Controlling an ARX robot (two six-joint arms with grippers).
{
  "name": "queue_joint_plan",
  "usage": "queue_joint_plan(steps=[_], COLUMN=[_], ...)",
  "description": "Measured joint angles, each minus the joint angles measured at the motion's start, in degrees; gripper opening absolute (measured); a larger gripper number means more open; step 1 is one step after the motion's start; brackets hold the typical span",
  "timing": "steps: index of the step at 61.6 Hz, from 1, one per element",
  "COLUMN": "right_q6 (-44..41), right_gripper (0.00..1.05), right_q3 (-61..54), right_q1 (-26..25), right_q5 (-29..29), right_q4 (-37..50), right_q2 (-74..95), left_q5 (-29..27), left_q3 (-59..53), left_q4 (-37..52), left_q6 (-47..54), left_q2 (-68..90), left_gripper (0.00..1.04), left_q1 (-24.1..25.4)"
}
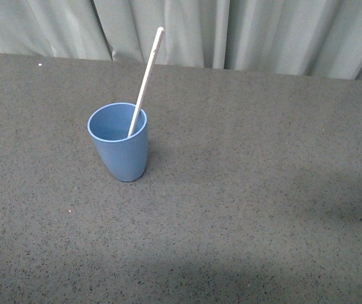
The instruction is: Transfer chopsticks to blue cup
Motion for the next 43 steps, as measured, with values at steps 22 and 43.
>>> queue_joint_plan(steps=[22, 43], right_q6=[-0.1, -0.3], right_gripper=[0.35, 0.01], right_q3=[-12.8, -17.6], right_q1=[-4.9, -12.2], right_q5=[-4.6, -11.7], right_q4=[8.5, 0.1], right_q2=[-20.6, -34.4], left_q5=[0.0, 0.0], left_q3=[0.0, 0.0], left_q4=[0.0, 0.0], left_q6=[0.0, 0.0], left_q2=[0.0, 0.0], left_gripper=[0.98, 0.98], left_q1=[0.0, 0.0])
